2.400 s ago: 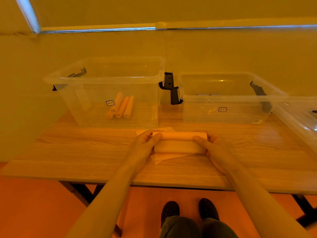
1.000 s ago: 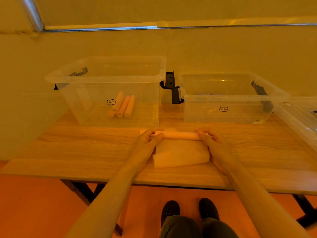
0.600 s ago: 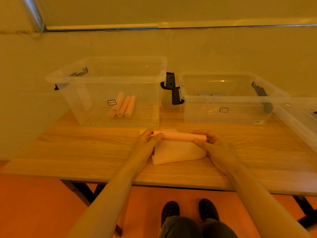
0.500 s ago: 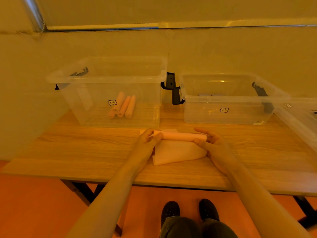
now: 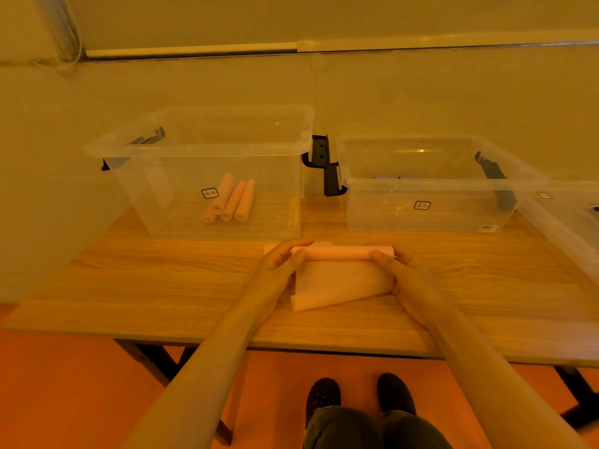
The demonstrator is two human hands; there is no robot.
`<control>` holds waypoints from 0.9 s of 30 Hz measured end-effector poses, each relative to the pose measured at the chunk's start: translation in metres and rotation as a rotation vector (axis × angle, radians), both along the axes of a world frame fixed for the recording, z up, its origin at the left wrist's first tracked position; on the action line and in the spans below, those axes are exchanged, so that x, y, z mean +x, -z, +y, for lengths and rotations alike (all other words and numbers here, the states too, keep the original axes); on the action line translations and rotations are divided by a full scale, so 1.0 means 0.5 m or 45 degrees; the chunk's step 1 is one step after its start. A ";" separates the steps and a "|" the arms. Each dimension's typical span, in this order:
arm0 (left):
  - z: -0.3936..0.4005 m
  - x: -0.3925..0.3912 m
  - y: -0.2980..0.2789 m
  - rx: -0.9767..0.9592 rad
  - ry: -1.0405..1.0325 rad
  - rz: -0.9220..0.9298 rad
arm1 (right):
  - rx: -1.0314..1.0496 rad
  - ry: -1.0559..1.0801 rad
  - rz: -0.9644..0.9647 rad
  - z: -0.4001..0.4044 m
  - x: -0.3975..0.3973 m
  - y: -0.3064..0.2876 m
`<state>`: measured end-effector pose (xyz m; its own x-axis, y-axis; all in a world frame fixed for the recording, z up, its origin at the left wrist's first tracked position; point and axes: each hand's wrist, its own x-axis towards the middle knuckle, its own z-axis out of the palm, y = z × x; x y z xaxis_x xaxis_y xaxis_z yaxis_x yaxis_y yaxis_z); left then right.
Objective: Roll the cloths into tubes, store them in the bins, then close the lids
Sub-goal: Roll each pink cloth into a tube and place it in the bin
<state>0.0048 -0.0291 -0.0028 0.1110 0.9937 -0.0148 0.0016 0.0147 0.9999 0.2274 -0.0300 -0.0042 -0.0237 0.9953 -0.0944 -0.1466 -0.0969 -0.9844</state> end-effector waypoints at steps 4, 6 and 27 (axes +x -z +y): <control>0.000 0.000 0.001 -0.007 0.001 -0.046 | 0.042 0.021 -0.033 -0.004 0.000 0.000; 0.006 -0.003 0.005 -0.048 -0.005 -0.078 | 0.022 0.032 -0.009 -0.002 -0.001 0.001; 0.011 -0.003 0.005 -0.032 0.001 -0.105 | 0.154 0.001 -0.119 -0.011 -0.005 -0.003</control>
<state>0.0035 -0.0235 -0.0054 0.1140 0.9930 -0.0308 -0.0810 0.0402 0.9959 0.2251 -0.0355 -0.0028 -0.0199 0.9995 0.0240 -0.0536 0.0229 -0.9983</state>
